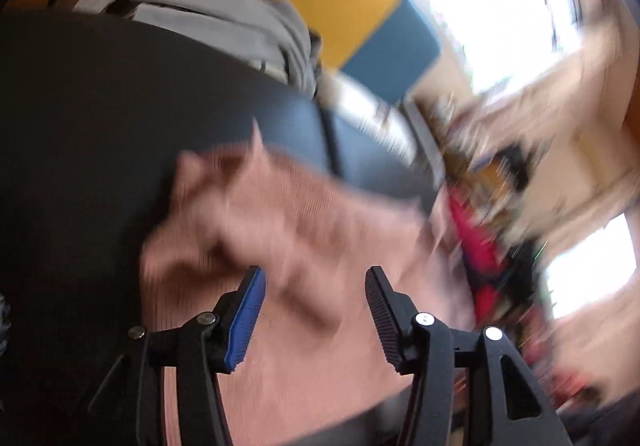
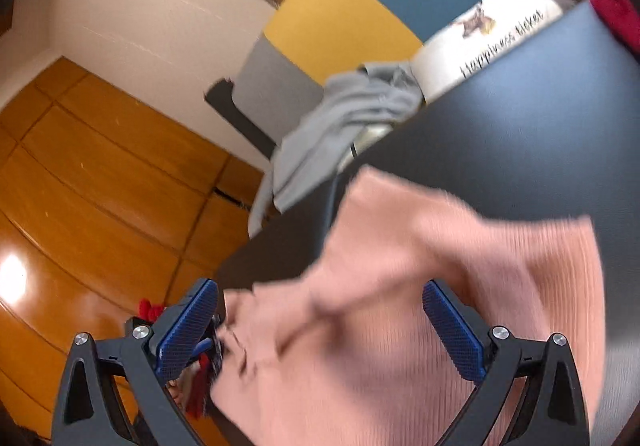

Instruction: Fold clothes

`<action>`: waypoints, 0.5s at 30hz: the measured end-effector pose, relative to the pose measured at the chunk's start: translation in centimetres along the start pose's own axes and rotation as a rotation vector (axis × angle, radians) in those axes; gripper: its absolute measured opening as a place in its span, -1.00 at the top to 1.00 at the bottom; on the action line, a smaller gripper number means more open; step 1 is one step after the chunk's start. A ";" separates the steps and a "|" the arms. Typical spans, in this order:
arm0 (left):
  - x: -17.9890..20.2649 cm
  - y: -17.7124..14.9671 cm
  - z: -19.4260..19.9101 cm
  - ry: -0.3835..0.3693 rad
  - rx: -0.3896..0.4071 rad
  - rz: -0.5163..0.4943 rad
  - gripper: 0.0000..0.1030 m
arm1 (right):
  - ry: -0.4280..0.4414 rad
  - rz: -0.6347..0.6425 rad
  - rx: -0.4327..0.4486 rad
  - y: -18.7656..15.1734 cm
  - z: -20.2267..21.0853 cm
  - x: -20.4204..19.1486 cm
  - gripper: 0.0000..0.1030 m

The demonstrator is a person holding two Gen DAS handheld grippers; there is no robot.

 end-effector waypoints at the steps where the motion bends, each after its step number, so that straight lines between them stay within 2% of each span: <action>1: 0.6 -0.9 -0.7 0.045 -0.016 -0.031 -0.06 | 0.006 0.006 -0.014 -0.8 -0.2 -0.3 -1.00; 3: 1.9 -2.7 -2.1 0.135 -0.047 -0.093 -0.06 | 0.021 0.017 -0.037 -2.3 -1.0 -1.0 -1.00; 6: 3.0 -3.6 -3.7 0.239 -0.042 -0.120 -0.13 | 0.016 0.018 -0.065 -4.2 -2.3 -1.3 -1.00; 7: 3.2 -3.5 -4.3 0.260 -0.035 -0.109 -0.13 | 0.010 0.014 -0.068 -4.6 -2.6 -1.2 -1.00; 11: 3.4 -2.4 -5.4 0.263 0.004 -0.008 -0.12 | -0.006 0.025 -0.058 -6.1 -2.9 -0.7 -1.00; 13: 2.8 -1.7 -5.6 0.274 0.027 0.041 0.01 | -0.001 0.052 -0.037 -6.5 -2.6 -0.7 -1.00; 15: 2.2 -1.1 -5.5 0.241 0.032 0.112 0.35 | 0.007 0.079 -0.028 -6.9 -2.4 -0.5 -1.00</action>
Point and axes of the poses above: each gripper's, at about its wrist camera, not at the fingertips, and z roughly against the way its jaws point, x to its right, y to its top, the point moved 3 cm from there along -z, roughly the way its jaws point, and after that the axes turned 9 degrees about z, right-handed, at the moved point
